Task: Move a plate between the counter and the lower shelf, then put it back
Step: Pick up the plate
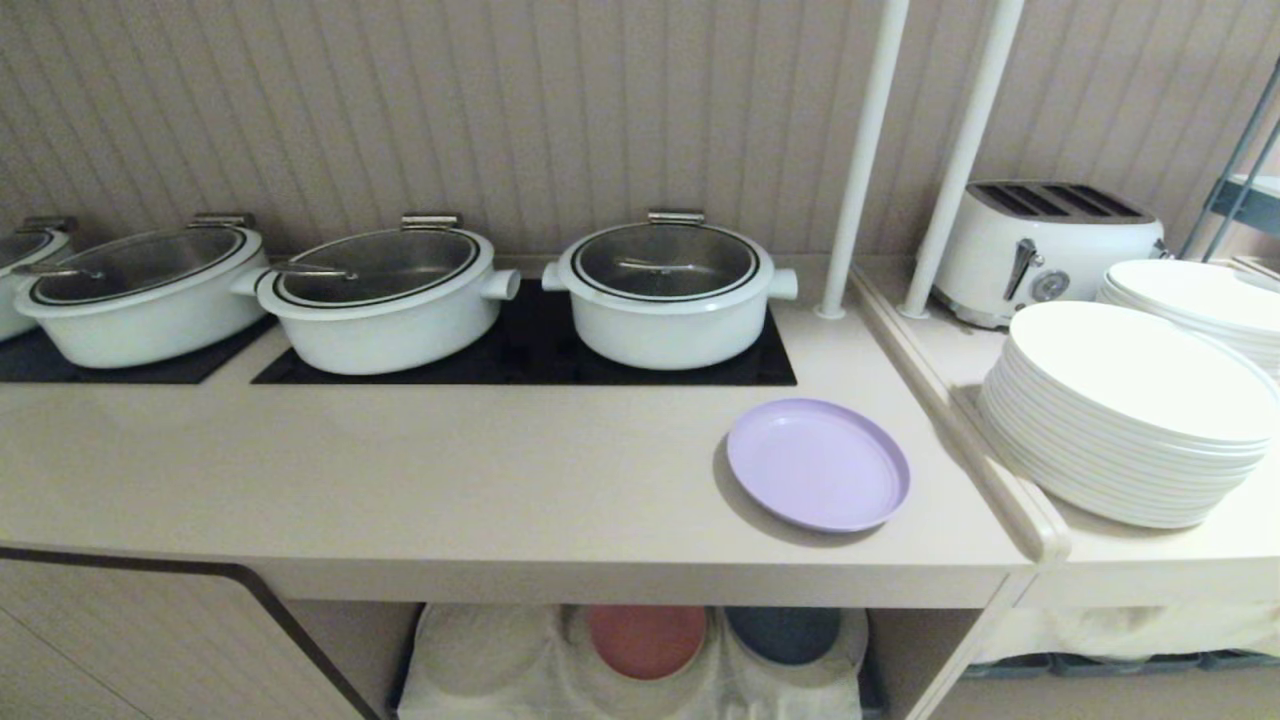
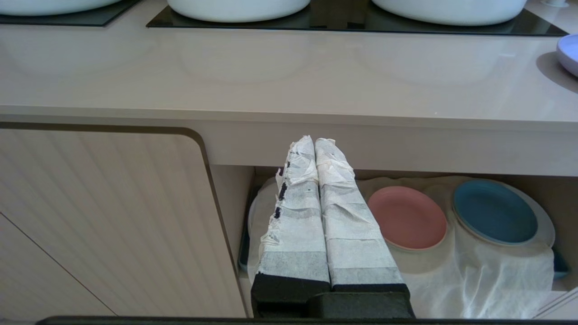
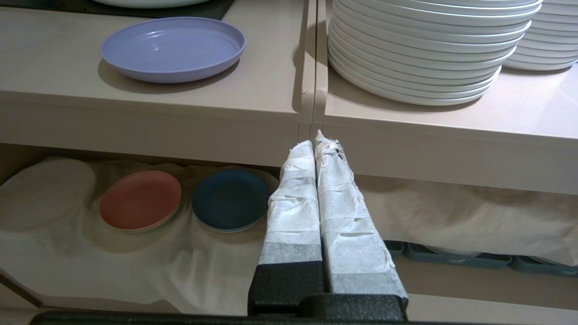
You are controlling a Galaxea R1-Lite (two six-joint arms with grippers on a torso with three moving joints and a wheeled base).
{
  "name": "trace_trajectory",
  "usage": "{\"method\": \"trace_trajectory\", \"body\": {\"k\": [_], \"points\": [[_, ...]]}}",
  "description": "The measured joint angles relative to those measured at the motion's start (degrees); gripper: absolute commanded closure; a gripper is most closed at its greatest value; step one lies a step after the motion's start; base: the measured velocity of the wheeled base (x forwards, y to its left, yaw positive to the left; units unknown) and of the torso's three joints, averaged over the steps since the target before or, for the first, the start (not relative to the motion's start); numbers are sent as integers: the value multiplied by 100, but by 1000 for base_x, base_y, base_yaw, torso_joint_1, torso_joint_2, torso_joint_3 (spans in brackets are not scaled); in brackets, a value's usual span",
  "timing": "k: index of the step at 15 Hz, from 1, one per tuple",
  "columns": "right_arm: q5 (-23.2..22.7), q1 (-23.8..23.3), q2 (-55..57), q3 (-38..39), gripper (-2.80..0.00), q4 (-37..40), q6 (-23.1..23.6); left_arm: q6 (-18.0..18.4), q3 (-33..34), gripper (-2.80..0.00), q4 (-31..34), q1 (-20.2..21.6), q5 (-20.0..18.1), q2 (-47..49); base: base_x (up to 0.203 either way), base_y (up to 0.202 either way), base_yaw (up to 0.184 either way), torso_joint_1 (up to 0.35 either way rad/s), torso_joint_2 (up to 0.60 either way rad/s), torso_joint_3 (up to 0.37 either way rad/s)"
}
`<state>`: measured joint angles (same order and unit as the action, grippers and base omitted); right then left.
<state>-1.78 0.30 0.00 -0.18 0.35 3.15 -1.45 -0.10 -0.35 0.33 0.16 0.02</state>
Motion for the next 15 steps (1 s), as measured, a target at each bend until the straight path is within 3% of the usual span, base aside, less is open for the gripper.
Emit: {"method": "trace_trajectory", "body": {"k": [9,15], "points": [[-1,2,0,-16,0,-40,160,-2,0,0,2,0,2,0,0,0,0,0,0,0],[-213,2,228,-1037,0,-26,310,-2,0,0,2,0,-1,0,0,0,0,0,0,0]]}}
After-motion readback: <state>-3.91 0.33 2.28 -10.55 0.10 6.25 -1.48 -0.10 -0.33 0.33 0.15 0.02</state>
